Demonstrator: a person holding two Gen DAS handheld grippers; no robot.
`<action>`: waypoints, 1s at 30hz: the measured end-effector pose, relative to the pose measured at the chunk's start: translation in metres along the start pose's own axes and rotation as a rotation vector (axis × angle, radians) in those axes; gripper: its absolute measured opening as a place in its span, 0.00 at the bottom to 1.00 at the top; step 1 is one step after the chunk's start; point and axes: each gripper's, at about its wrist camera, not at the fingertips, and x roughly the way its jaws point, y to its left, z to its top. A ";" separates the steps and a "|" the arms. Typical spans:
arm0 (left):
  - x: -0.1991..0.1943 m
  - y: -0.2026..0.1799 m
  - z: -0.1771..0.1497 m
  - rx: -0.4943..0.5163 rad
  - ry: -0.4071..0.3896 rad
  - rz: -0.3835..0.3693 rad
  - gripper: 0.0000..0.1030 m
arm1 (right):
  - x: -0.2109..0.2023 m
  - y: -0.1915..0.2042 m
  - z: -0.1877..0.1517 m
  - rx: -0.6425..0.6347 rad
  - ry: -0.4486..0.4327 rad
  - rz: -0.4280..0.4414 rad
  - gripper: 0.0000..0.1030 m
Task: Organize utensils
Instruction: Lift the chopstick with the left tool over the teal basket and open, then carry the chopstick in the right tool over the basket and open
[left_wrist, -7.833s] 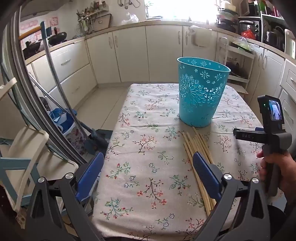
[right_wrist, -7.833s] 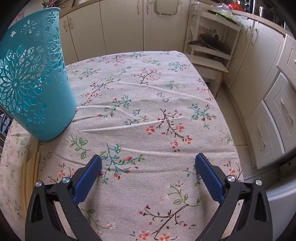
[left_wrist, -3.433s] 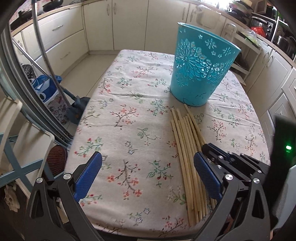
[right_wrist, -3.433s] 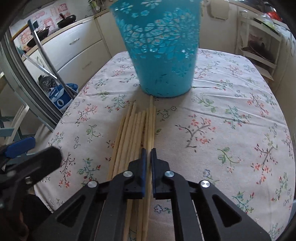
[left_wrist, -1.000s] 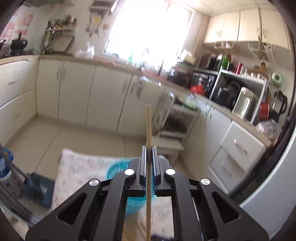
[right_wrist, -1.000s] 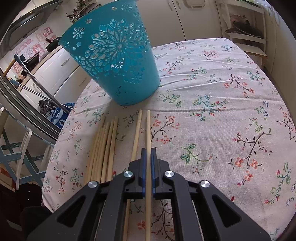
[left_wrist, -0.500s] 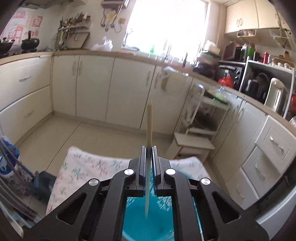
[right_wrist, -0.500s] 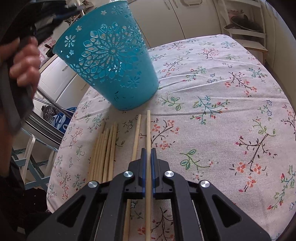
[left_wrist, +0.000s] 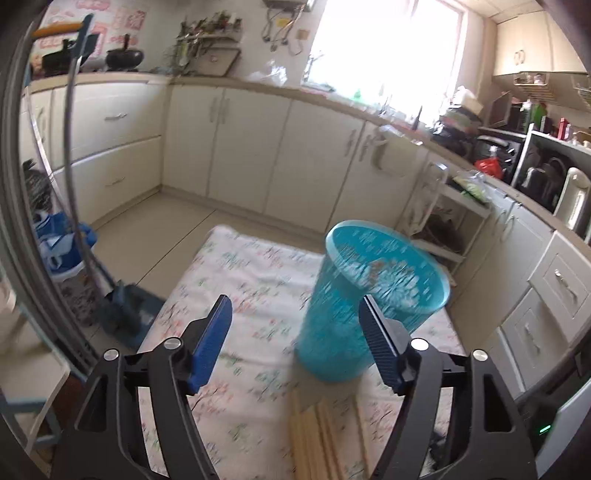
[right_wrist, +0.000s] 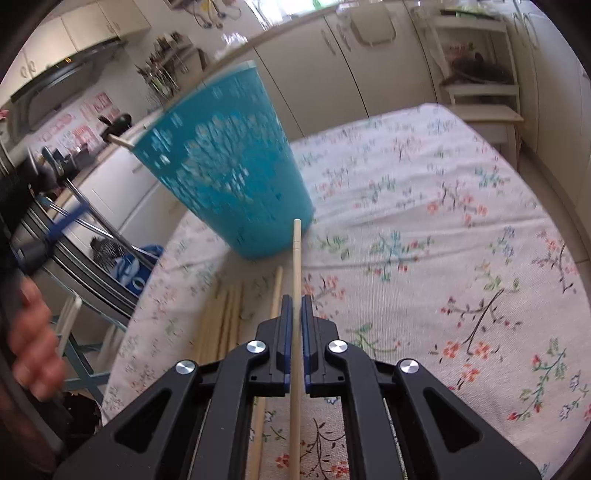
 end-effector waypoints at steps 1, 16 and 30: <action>0.005 0.005 -0.002 -0.021 0.032 0.009 0.66 | -0.007 0.001 0.002 -0.002 -0.030 0.011 0.05; 0.002 0.030 0.006 -0.144 -0.001 0.043 0.76 | -0.071 0.079 0.112 -0.083 -0.401 0.177 0.05; -0.002 0.038 0.010 -0.210 -0.031 0.058 0.79 | 0.026 0.089 0.199 -0.053 -0.434 0.007 0.06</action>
